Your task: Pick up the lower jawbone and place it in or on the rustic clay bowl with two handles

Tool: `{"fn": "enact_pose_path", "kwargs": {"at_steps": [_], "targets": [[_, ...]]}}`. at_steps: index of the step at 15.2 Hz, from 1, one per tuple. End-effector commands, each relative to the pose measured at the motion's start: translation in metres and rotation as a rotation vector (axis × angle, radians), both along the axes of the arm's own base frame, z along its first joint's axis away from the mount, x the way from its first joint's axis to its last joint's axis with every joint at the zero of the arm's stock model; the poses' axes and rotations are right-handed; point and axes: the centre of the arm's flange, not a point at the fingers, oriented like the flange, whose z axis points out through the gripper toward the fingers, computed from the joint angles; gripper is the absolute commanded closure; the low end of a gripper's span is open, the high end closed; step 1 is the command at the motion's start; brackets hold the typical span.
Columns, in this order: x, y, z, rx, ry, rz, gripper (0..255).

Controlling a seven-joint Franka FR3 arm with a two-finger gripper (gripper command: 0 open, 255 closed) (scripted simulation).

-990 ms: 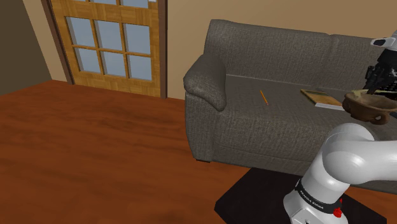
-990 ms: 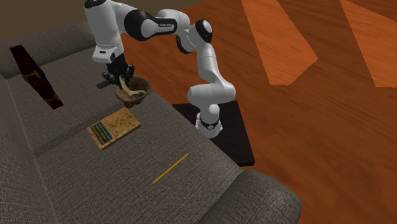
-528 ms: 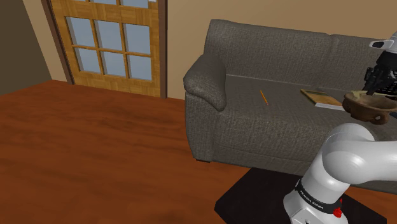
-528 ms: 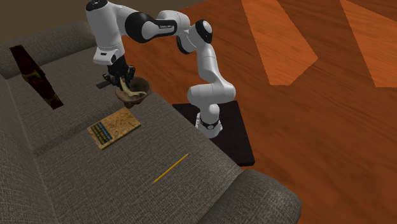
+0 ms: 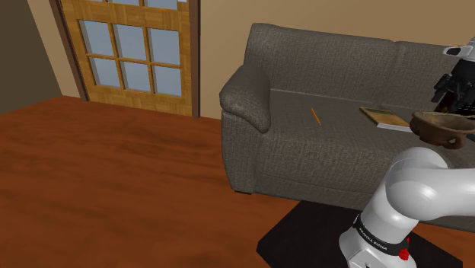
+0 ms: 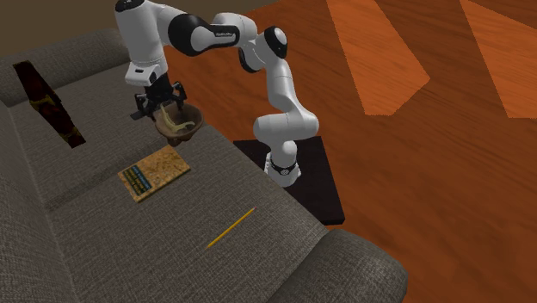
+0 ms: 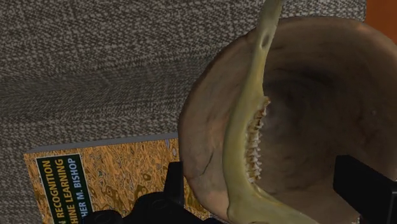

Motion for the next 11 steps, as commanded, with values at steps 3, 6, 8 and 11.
{"fn": "enact_pose_path", "kwargs": {"at_steps": [3,6,8,11], "targets": [[-0.002,0.003,0.044,0.0,0.0,0.0,0],[-0.002,0.003,0.044,0.0,0.0,0.0,0],[-0.002,0.003,0.044,0.0,0.0,0.0,0],[-0.002,0.003,0.044,0.0,0.0,0.0,0]]}}
